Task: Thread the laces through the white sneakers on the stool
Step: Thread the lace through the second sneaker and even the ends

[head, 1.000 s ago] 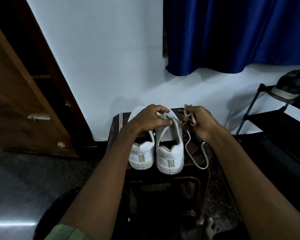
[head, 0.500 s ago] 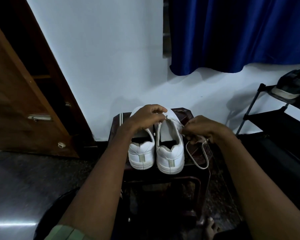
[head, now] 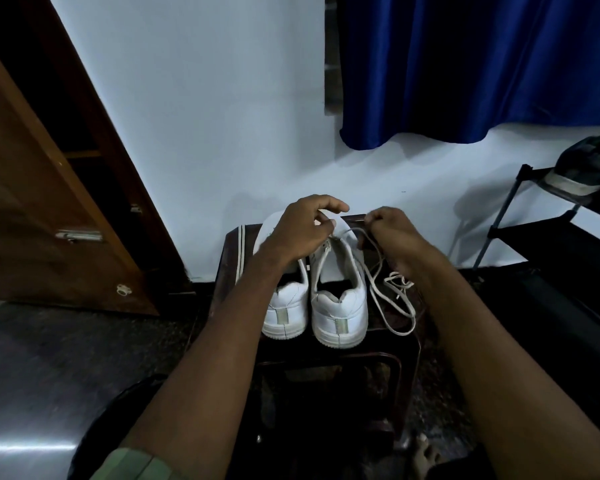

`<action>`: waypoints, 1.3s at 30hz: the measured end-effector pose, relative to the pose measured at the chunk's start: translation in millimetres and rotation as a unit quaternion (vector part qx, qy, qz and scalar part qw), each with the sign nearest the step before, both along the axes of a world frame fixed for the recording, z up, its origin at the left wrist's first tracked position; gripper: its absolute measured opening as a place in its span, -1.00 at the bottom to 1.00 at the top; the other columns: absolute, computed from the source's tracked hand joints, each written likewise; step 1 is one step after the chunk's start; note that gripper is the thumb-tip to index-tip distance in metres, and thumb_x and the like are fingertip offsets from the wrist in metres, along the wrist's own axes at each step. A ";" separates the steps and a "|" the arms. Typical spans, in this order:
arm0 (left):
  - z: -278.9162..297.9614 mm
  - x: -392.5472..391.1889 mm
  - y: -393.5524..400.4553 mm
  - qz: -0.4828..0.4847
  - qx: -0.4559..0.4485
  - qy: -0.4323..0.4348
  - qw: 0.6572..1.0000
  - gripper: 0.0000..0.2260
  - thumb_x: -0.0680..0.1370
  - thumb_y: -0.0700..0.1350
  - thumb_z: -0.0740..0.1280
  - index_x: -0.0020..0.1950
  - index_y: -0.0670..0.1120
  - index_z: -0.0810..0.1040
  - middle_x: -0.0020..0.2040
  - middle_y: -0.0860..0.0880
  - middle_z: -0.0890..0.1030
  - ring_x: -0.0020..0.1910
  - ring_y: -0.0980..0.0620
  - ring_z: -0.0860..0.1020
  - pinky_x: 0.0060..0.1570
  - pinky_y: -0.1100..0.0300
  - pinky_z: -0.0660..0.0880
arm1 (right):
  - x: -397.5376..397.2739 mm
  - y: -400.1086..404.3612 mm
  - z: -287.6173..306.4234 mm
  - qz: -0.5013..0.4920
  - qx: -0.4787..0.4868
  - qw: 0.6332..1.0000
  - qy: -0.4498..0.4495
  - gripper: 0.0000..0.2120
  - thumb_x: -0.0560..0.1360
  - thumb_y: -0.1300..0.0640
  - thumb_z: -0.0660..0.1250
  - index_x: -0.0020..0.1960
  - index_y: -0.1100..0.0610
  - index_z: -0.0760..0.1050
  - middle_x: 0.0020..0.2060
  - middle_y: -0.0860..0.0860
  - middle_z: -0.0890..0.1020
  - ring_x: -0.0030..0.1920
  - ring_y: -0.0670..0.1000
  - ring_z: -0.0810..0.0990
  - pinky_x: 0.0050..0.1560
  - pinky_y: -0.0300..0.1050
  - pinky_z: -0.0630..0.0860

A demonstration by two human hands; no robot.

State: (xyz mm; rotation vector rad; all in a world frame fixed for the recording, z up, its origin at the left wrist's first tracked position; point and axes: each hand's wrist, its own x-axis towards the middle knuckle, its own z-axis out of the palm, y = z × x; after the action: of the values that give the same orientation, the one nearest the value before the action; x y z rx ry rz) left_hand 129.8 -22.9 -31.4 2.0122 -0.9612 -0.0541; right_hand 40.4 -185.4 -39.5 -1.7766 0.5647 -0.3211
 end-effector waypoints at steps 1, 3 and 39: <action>0.8 -0.2 -2.2 -0.017 -0.002 -0.004 1.000 -0.67 0.56 -0.29 0.36 0.26 0.01 0.68 0.16 0.17 0.69 -0.19 0.17 0.59 -0.09 0.45 0.46 | -2.6 0.2 6.9 0.005 0.074 0.997 -0.028 -0.79 0.59 0.33 0.18 -0.09 0.14 0.54 -0.42 0.01 0.60 -0.33 0.08 0.55 -0.29 -0.11 0.52; 2.1 -1.3 -6.3 -0.052 -0.005 0.002 0.999 -0.69 0.60 -0.22 0.41 0.32 0.00 0.64 0.15 0.09 0.71 -0.26 0.15 0.58 -0.12 0.41 0.47 | -7.6 0.1 19.7 0.038 0.171 0.980 -0.091 -0.83 0.64 0.28 0.19 -0.04 0.09 0.49 -0.44 -0.03 0.50 -0.41 -0.01 0.43 -0.34 -0.16 0.42; 32.8 1.6 2.3 0.036 -0.228 0.328 0.916 -0.73 0.70 0.05 0.29 -0.14 -0.05 0.51 -0.43 0.08 0.25 -0.50 0.09 0.18 -0.42 0.21 0.14 | 7.7 -45.5 4.0 -0.196 0.468 0.835 -0.213 -0.65 0.61 0.56 -0.09 0.10 0.44 0.45 -0.10 0.25 0.47 -0.28 0.04 0.46 -0.35 -0.23 0.60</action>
State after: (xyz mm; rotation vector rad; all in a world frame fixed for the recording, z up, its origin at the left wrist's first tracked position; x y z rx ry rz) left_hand 131.4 -20.6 1.3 1.4365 -0.4120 -0.4010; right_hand 48.1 -230.8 -35.5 -0.5960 0.6094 -0.5830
